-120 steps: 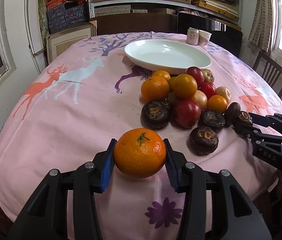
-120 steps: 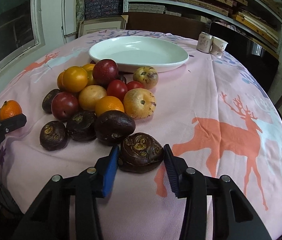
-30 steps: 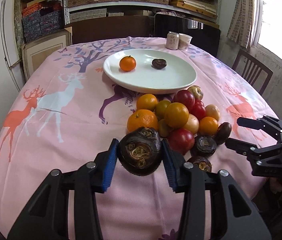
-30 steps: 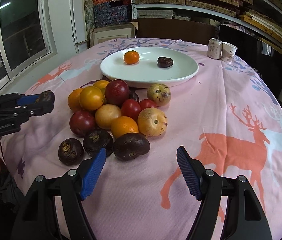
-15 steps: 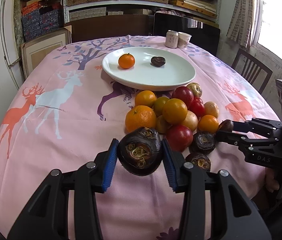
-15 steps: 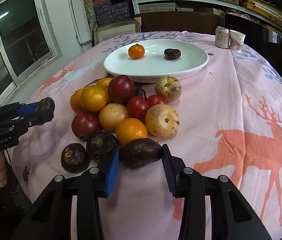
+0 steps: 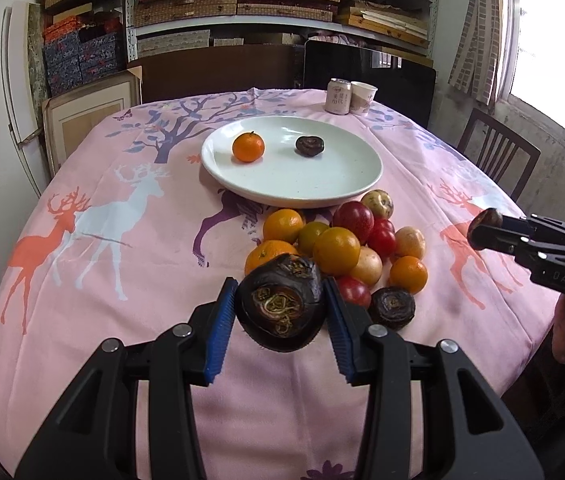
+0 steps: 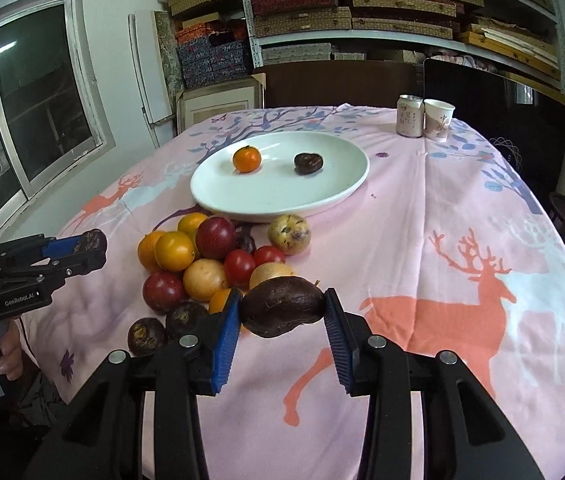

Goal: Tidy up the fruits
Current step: 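Carry both dark fruits to the white plate and open both tools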

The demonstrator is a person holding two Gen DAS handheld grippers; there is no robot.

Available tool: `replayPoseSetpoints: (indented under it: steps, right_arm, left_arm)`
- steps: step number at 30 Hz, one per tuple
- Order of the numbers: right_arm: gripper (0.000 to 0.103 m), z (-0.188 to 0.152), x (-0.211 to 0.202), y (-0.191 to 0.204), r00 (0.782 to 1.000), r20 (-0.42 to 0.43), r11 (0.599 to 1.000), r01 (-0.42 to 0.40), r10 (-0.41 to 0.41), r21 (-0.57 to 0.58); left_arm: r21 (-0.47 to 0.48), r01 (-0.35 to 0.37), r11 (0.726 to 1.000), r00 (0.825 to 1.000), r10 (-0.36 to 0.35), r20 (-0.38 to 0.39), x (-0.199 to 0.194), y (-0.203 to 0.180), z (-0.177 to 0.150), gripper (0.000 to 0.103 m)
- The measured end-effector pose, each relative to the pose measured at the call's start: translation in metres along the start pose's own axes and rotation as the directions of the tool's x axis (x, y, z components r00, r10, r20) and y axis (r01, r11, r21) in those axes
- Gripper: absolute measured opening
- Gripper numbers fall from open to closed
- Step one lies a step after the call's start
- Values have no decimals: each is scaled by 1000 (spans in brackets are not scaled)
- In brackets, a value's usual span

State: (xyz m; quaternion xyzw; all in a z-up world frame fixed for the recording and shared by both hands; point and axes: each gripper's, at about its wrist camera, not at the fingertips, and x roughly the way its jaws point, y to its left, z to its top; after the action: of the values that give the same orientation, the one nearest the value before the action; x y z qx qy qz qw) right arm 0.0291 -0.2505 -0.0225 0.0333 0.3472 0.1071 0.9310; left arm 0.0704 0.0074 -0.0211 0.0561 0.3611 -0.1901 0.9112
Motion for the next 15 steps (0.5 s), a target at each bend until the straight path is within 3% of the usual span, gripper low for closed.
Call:
replayPoseSetpoints:
  steps: [7,15]
  right_arm:
    - [42,72,4,-25,997,78,1000,6,-7,19]
    - [42,149,76,-44,997,73,1000,24,-24,2]
  left_arm:
    - [27,28,999,999,-28,19,30,-5,66,43]
    - [10,83,996,997,-83,2,116,-9,157,43]
